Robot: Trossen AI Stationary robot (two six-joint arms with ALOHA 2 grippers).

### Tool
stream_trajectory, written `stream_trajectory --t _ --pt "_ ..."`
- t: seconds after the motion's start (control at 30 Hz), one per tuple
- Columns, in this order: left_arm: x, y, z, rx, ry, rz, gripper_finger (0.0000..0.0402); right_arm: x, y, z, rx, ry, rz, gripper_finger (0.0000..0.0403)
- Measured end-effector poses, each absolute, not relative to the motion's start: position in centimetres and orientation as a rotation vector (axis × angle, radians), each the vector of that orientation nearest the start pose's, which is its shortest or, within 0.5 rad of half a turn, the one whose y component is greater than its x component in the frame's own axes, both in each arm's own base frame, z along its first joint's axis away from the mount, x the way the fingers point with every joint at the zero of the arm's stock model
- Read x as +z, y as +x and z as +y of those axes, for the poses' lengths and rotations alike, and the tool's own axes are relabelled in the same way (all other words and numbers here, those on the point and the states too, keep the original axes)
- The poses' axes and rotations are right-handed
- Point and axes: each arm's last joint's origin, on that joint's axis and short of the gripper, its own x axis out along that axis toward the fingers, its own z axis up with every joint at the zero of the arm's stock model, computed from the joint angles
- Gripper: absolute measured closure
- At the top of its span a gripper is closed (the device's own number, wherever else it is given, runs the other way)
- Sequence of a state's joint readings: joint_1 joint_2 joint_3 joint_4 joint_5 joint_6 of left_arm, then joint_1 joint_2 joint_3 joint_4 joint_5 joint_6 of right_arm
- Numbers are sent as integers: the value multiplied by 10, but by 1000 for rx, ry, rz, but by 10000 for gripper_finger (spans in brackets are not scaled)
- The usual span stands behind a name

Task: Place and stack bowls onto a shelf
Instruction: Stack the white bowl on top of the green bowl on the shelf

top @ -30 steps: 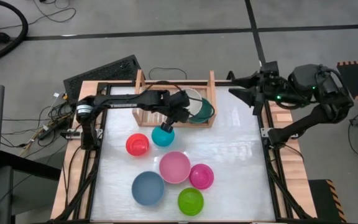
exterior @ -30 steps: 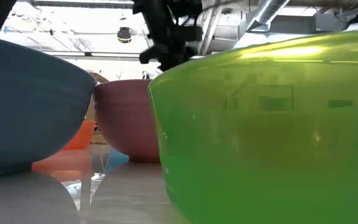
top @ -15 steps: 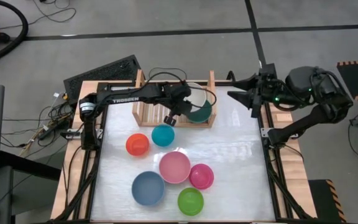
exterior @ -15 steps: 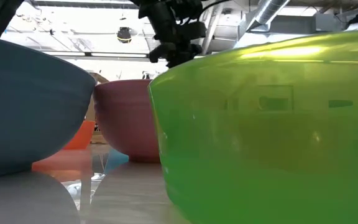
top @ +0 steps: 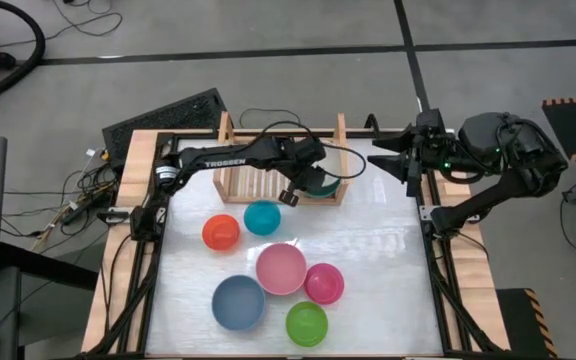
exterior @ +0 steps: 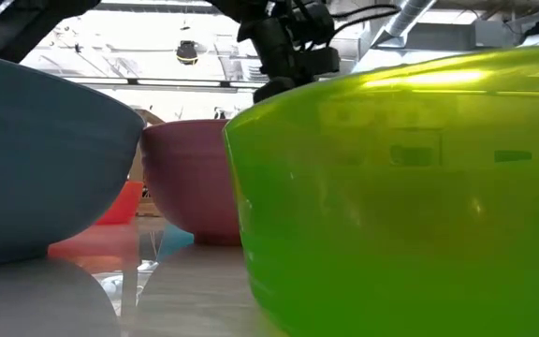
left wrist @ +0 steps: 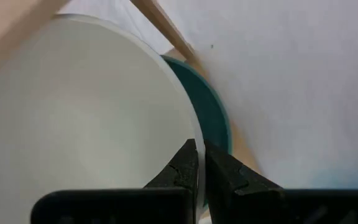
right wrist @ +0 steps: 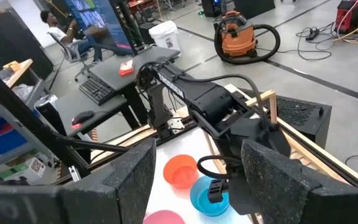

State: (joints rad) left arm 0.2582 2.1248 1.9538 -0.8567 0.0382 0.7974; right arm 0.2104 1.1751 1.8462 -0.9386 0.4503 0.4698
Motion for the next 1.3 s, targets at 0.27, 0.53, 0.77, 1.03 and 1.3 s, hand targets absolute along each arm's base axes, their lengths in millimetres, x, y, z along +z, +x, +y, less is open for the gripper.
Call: stream_trajectory --t 0.27,0.53,0.77,1.03,1.3 --pt "257 449 117 -252 516 1025 401 521 162 22 -294 368 201 138" --pt "250 452 121 -270 466 1015 401 521 162 22 -296 366 204 138" --pt "228 458 121 -272 438 1068 401 520 163 22 -296 366 206 138" --pt "229 458 124 -260 432 1063 402 520 162 22 -295 364 212 138" --pt "229 457 124 -264 449 1068 380 519 162 22 -296 361 220 138"
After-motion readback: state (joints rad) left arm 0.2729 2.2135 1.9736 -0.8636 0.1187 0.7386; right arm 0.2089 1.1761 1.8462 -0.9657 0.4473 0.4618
